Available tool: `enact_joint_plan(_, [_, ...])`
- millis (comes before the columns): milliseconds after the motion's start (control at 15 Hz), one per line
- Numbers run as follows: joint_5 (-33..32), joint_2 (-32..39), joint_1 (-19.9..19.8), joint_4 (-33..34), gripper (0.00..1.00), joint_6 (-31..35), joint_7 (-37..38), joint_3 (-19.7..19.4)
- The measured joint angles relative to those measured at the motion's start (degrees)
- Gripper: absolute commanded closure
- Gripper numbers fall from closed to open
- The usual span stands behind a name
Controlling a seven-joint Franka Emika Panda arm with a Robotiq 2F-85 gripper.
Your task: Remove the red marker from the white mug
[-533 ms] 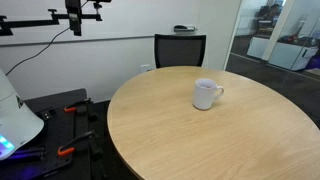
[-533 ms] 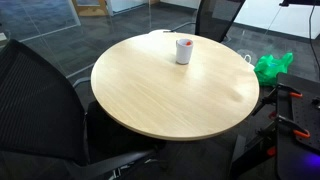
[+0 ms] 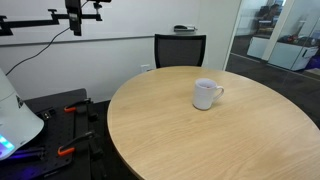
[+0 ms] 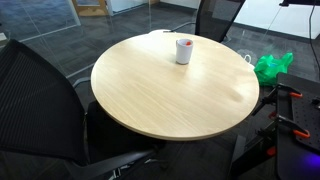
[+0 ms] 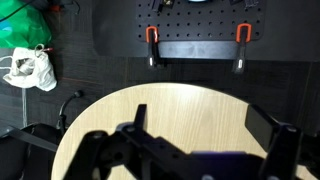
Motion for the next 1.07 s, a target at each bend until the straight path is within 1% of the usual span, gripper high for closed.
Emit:
enact_joint_plan(200, [-0.75,0.06,-0.18,0.22,0.00,0.65,1.62,0.00])
enact_joint_plan(400, [-1.79,0.68,-1.56,1.32,0.00,2.82,4.87,0.00])
enact_joint_plan(667, [-3.02,3.61,-5.65,4.54,0.00,7.07,10.41,-0.01])
enact_joint_plan(1067, [-4.23,12.33,-11.83,10.79,0.00,15.16,20.79,-0.02])
